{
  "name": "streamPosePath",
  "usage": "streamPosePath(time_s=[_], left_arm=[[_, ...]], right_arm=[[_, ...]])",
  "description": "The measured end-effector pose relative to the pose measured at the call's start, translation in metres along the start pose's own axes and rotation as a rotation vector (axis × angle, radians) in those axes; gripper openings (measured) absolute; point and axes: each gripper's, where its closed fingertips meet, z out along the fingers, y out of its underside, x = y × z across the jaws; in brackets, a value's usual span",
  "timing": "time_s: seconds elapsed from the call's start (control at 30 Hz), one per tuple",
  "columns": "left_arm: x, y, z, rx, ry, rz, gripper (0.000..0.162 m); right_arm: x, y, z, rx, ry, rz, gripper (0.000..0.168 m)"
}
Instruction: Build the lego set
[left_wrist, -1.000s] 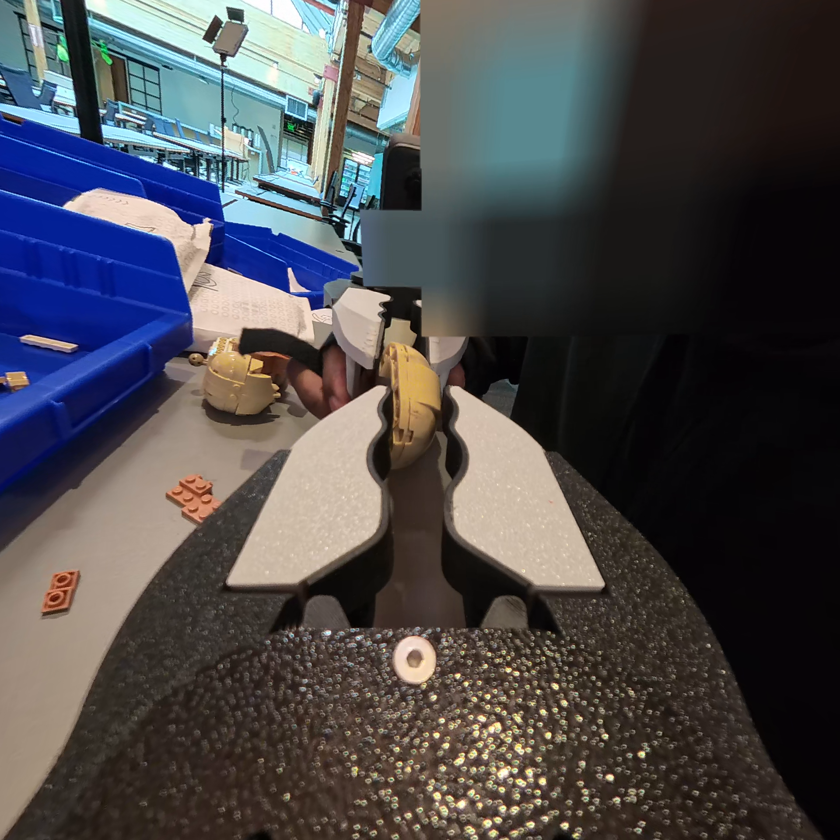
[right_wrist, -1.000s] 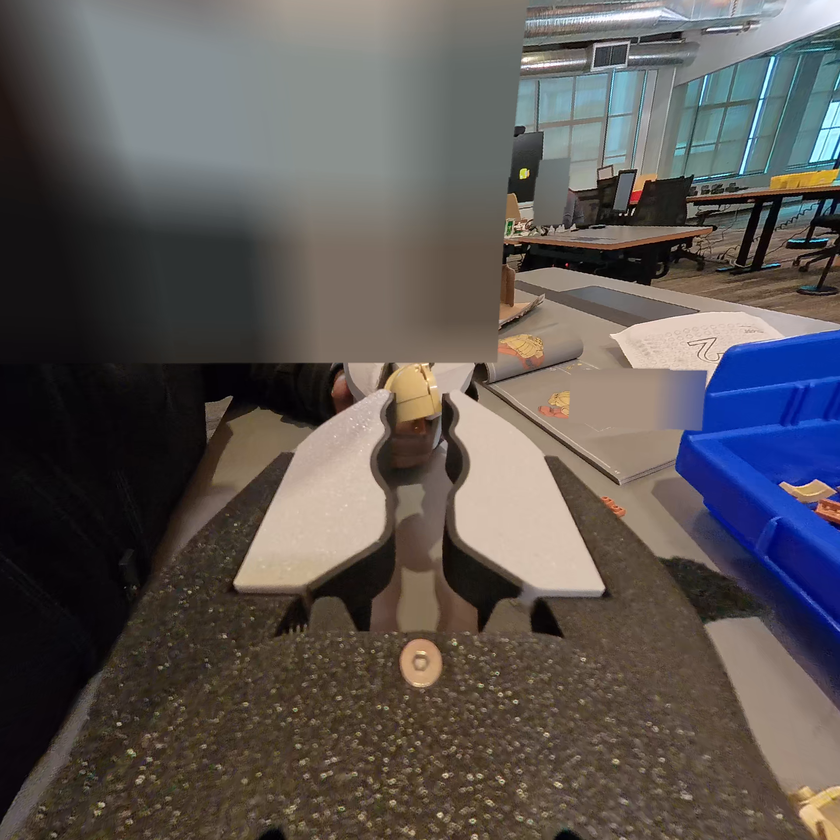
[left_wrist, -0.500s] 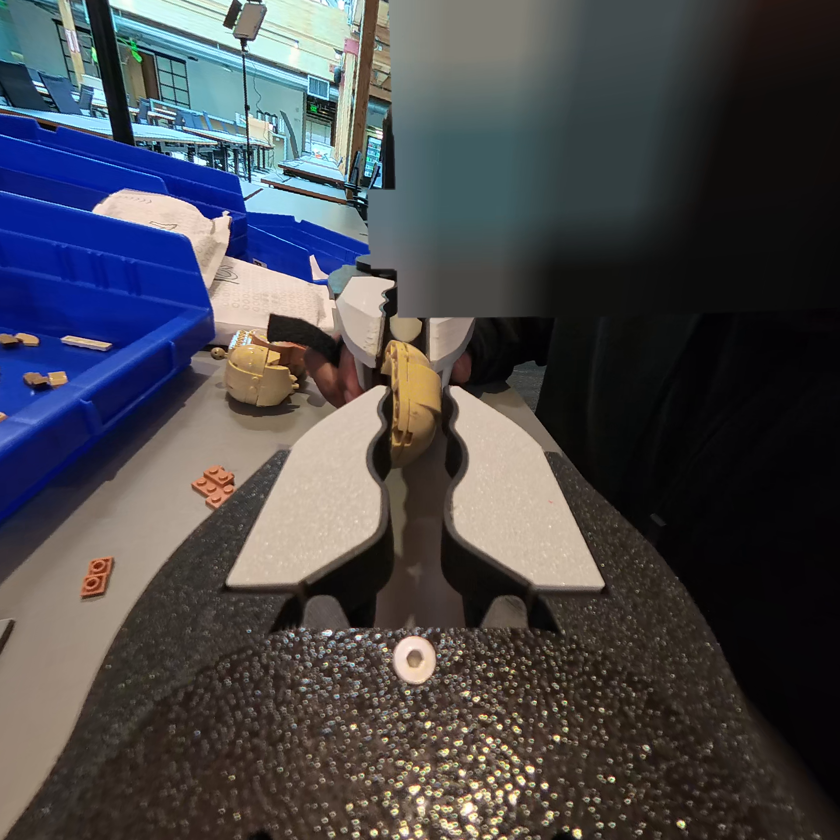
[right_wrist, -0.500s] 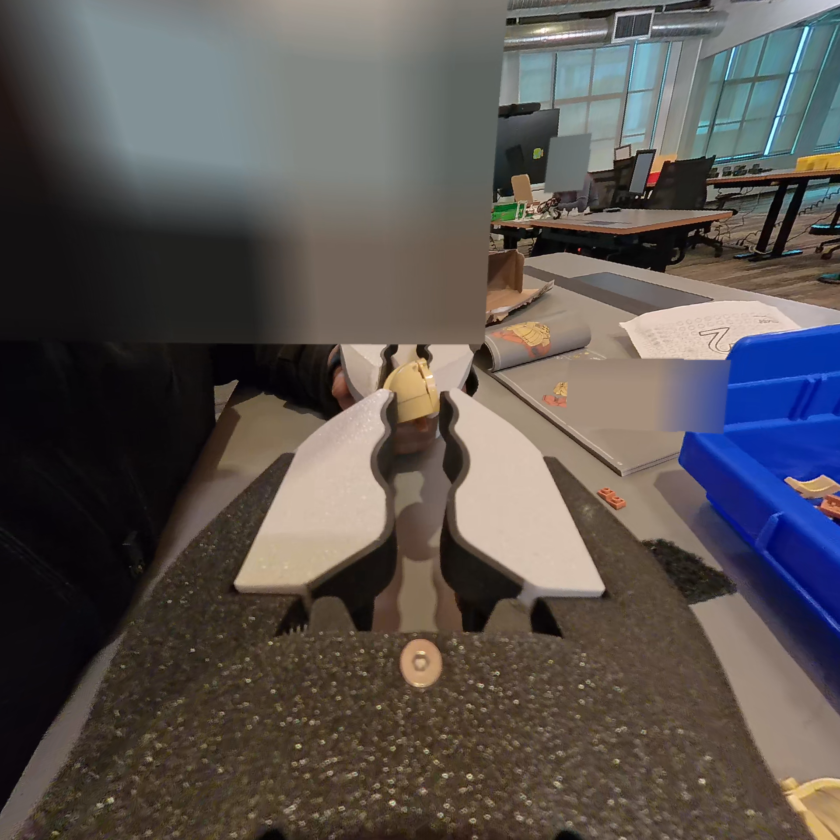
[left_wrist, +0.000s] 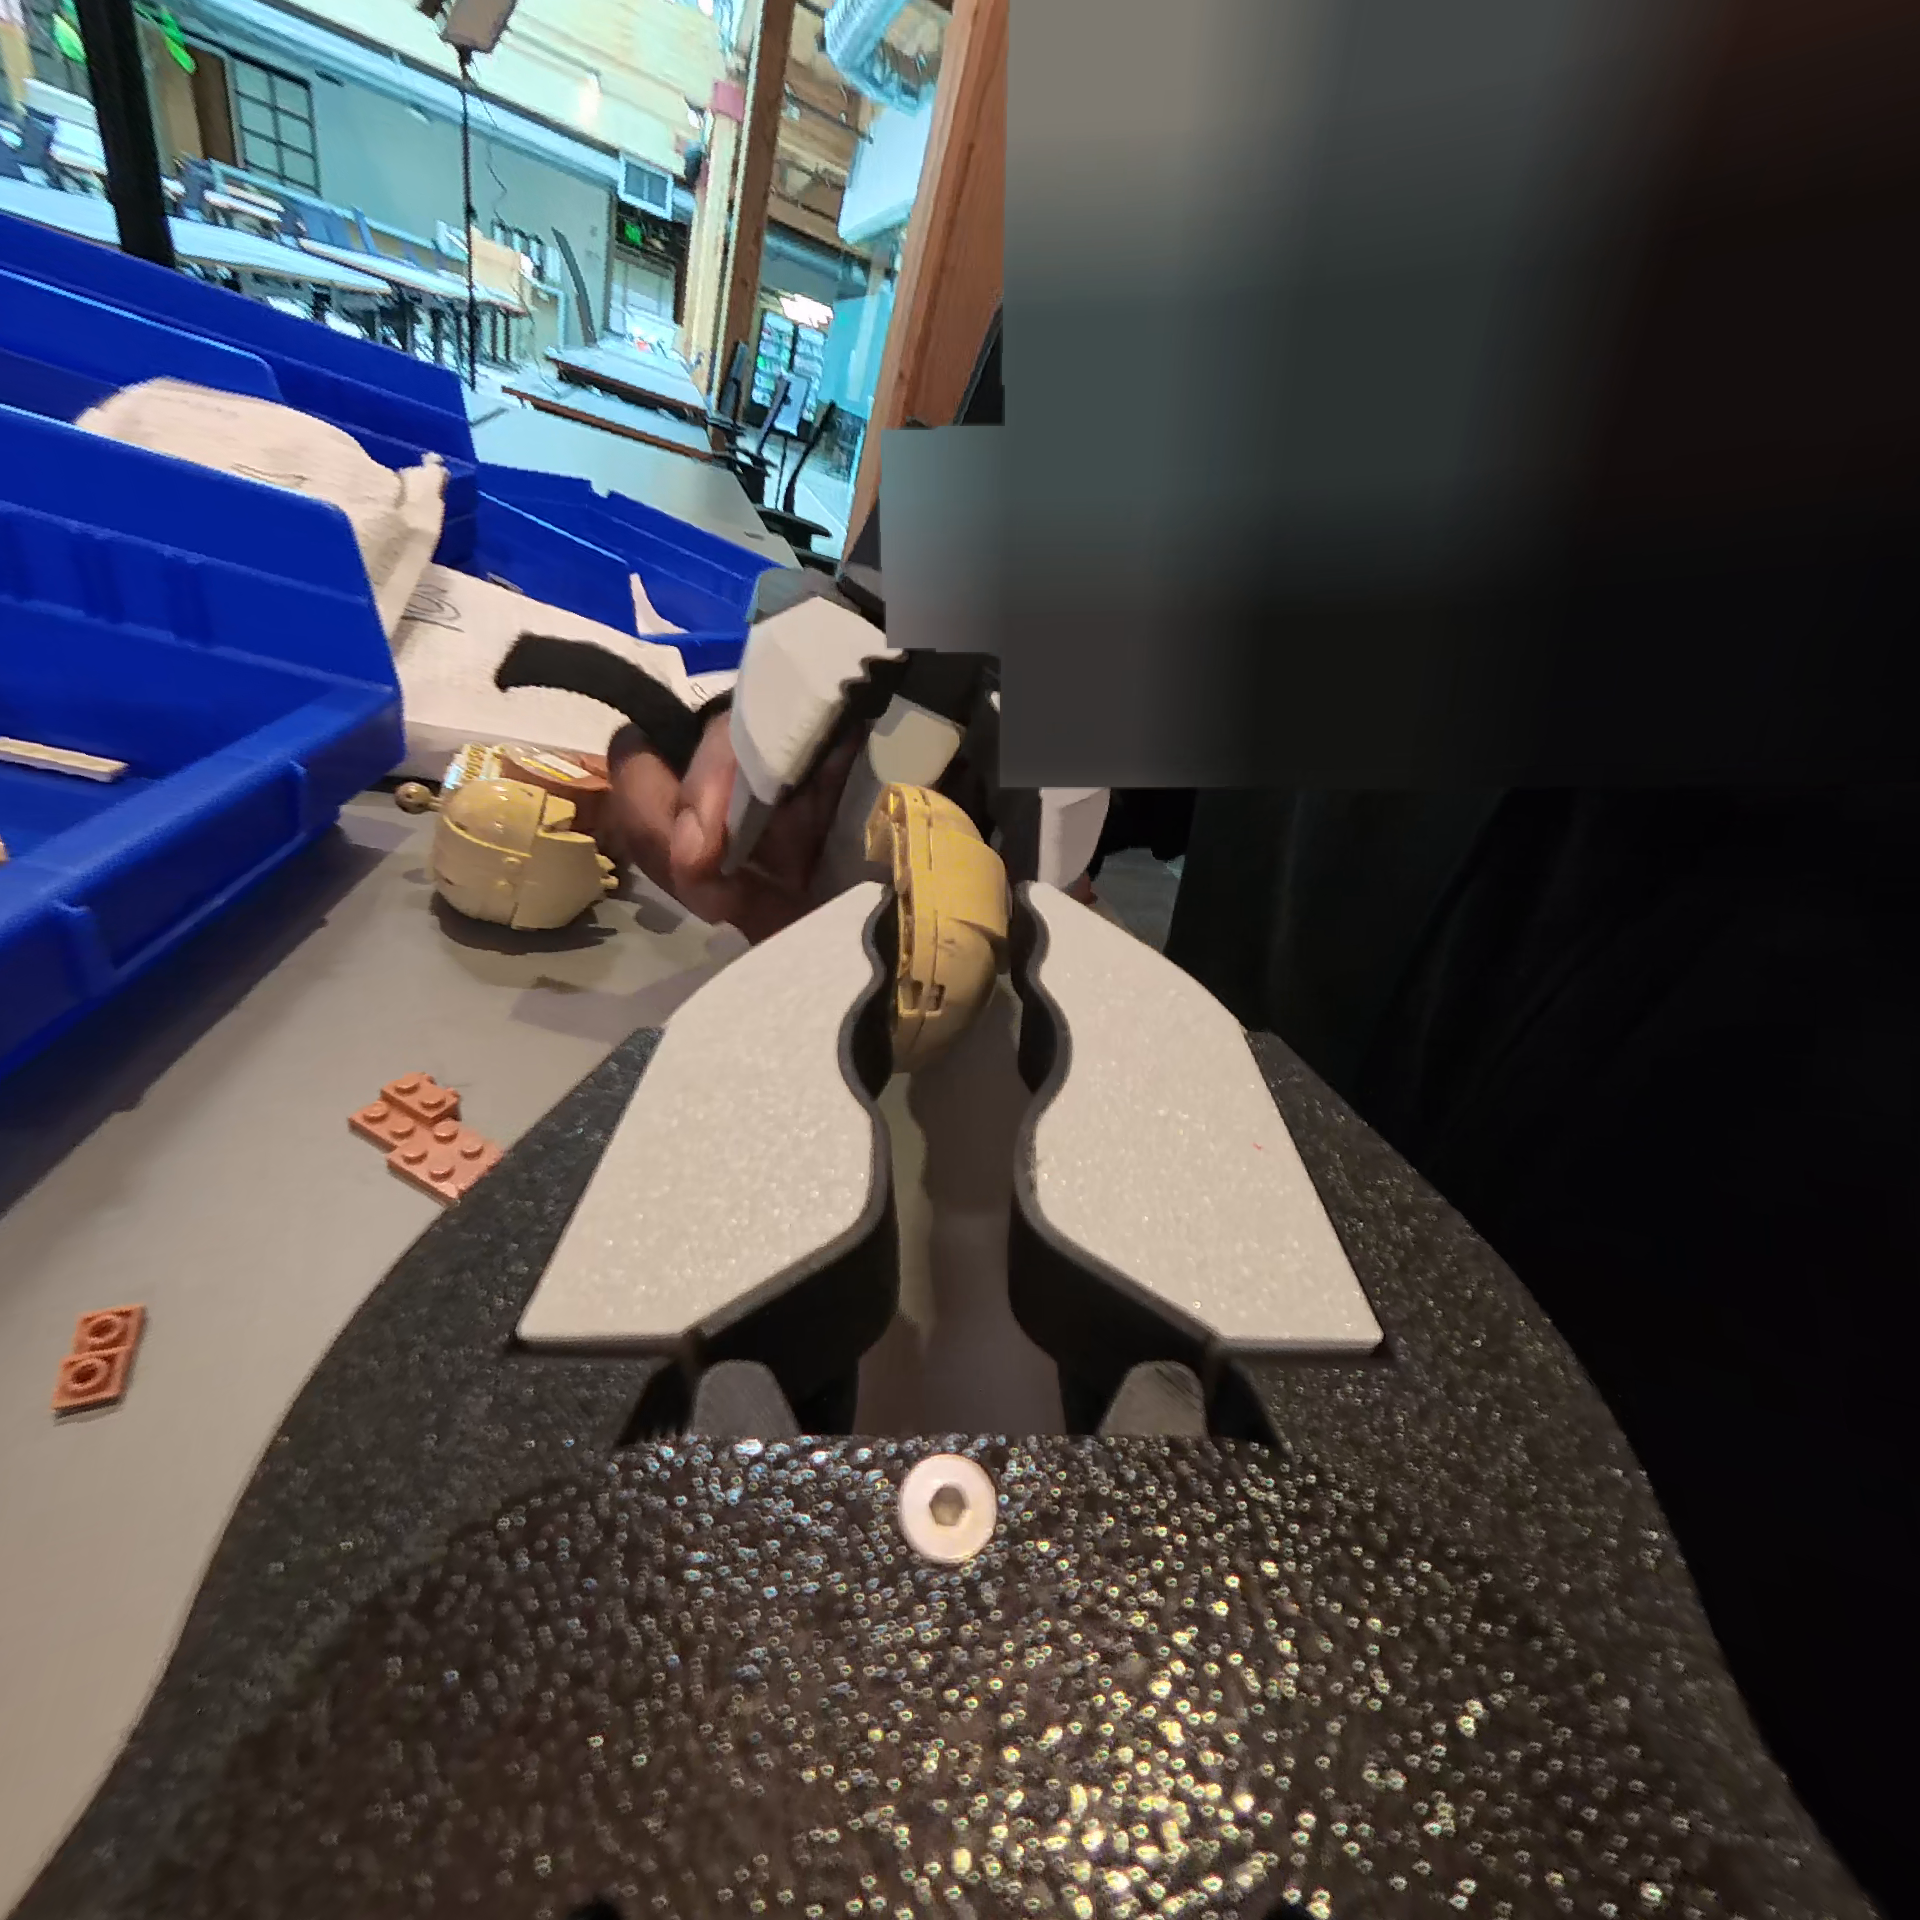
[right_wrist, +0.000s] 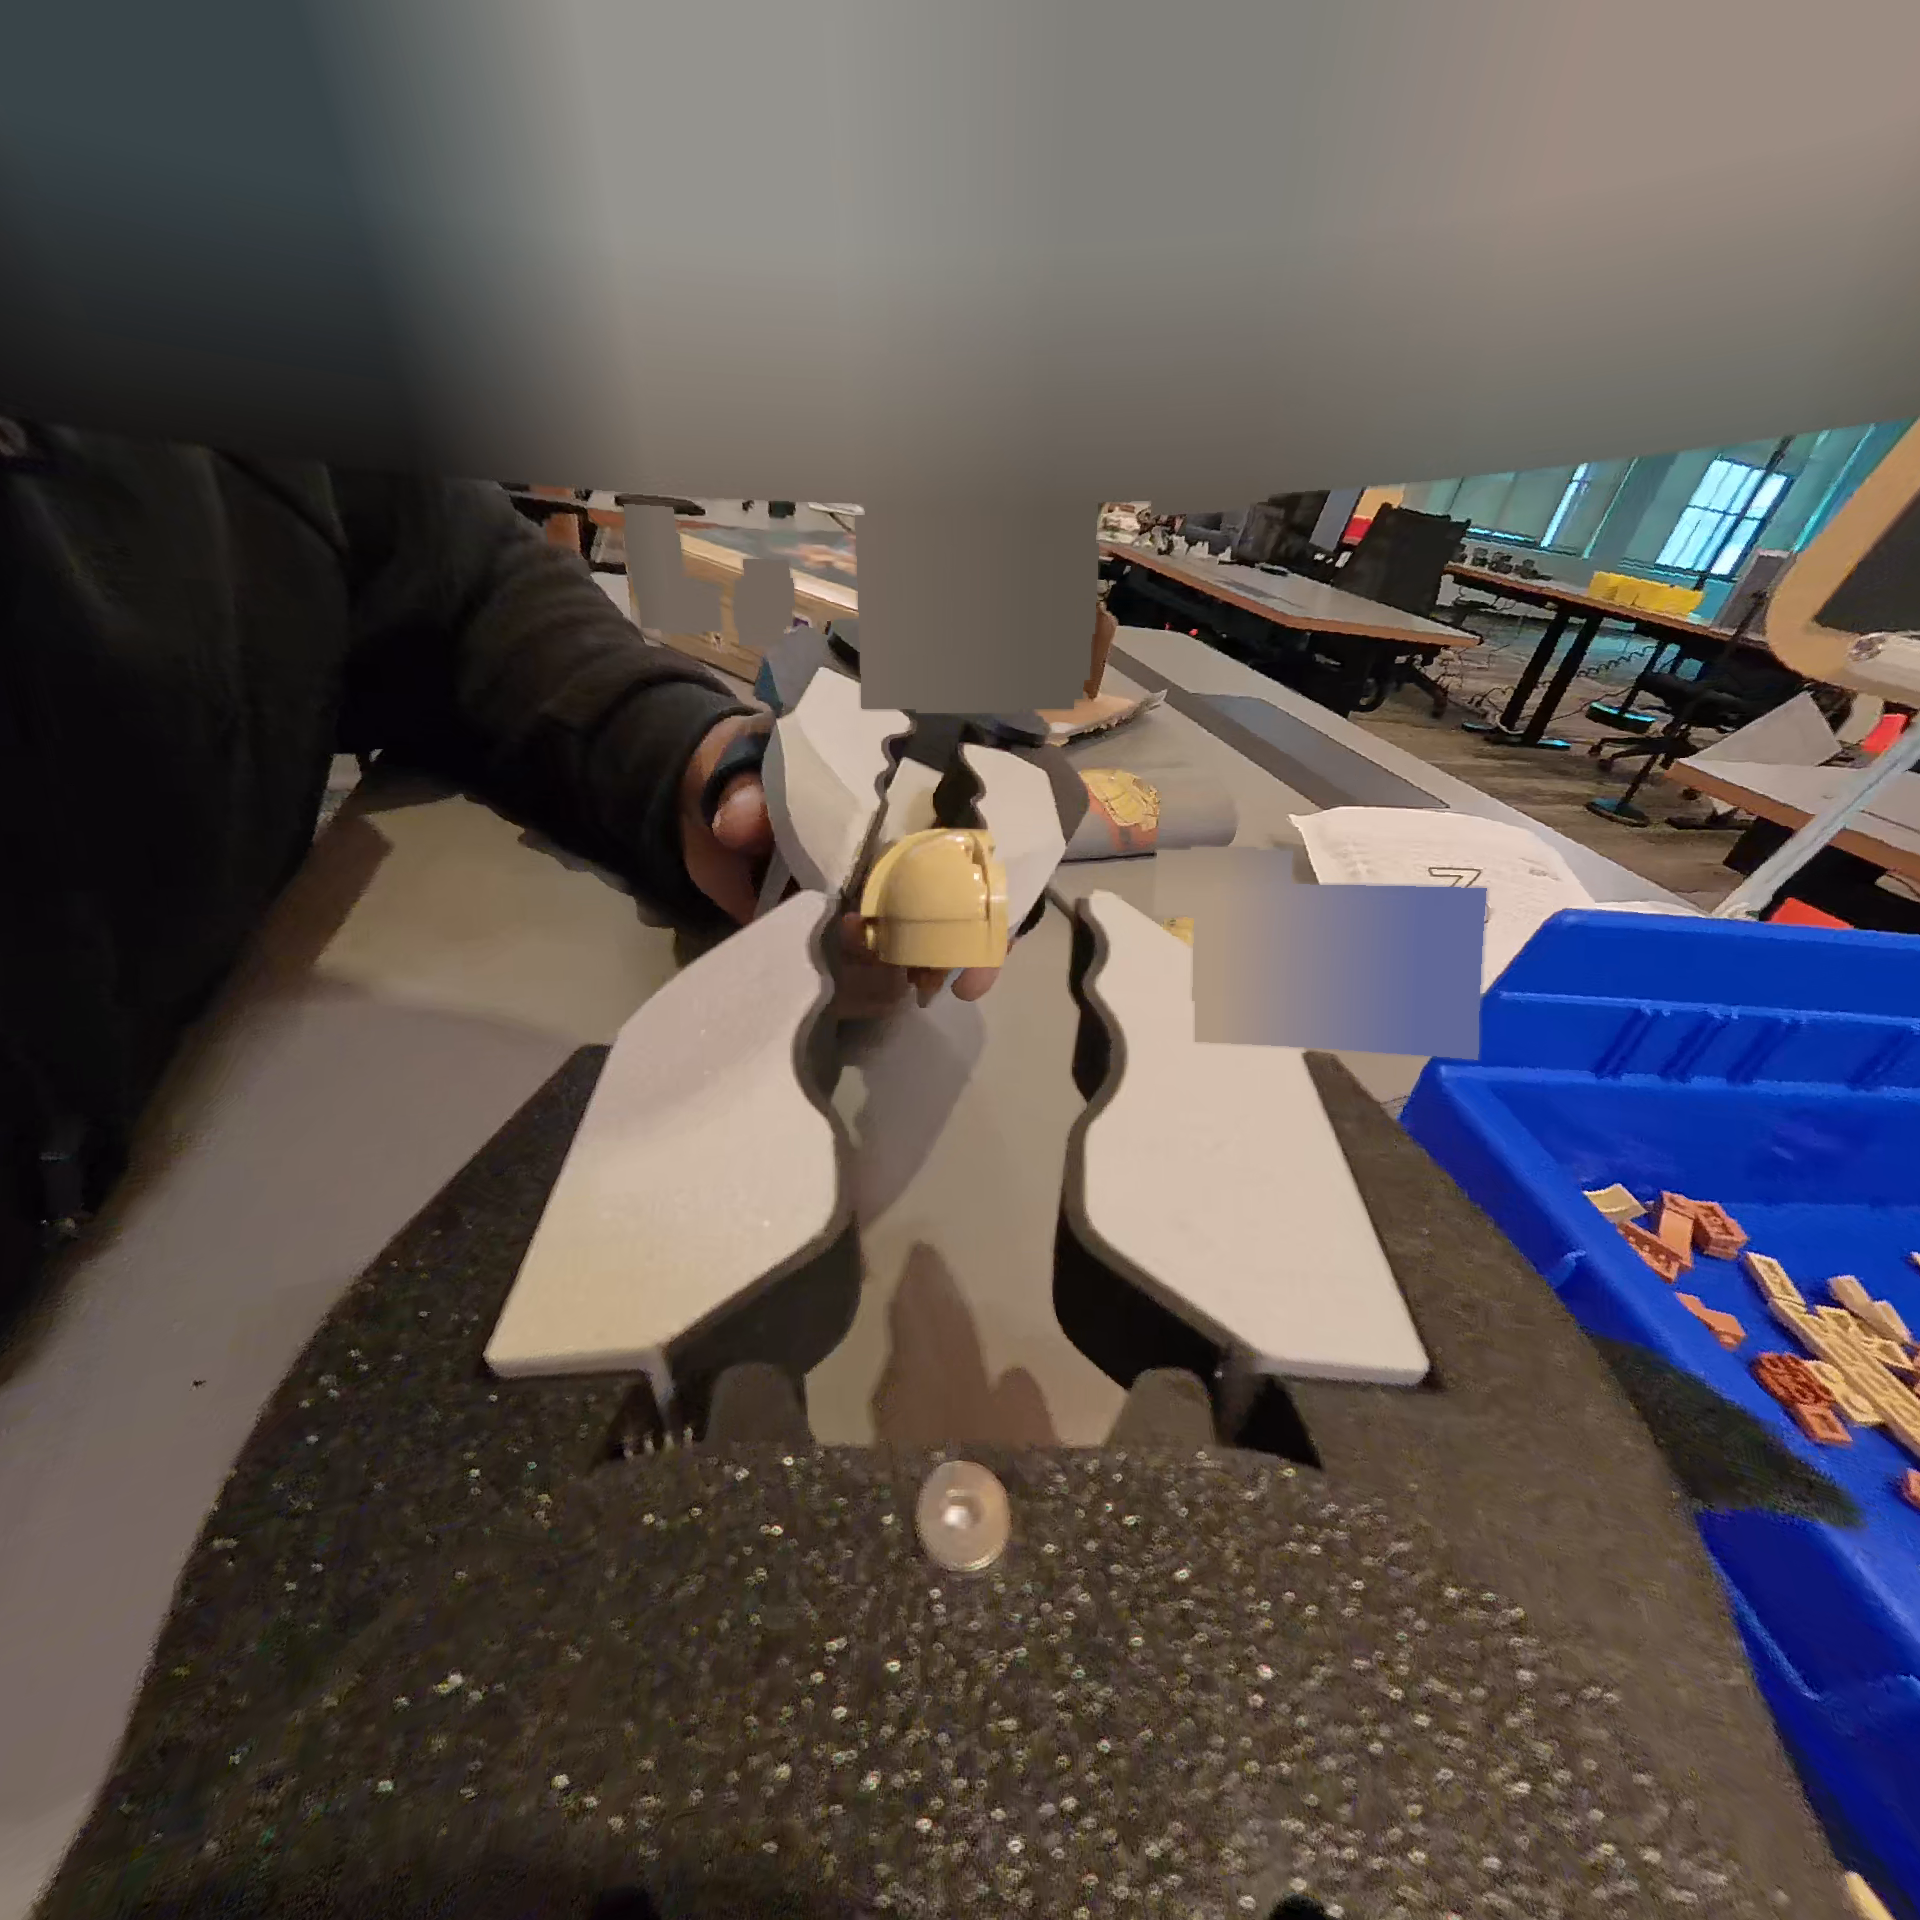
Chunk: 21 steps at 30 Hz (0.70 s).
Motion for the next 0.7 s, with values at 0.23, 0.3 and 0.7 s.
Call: streamPosePath(time_s=[0.23,0.3,0.7], left_arm=[[0.001,0.011,0.004,-0.092,0.003,0.002,0.019],[-0.002,0.017,0.003,-0.147,-0.018,0.022,0.019],[-0.027,0.053,-0.006,-0.593,-0.276,0.299,0.019]], right_arm=[[-0.006,0.004,-0.003,-0.054,-0.047,-0.075,0.023],[-0.008,0.012,-0.003,-0.112,-0.067,-0.113,0.02],[0.001,0.065,-0.004,-0.503,-0.041,-0.22,0.02]])
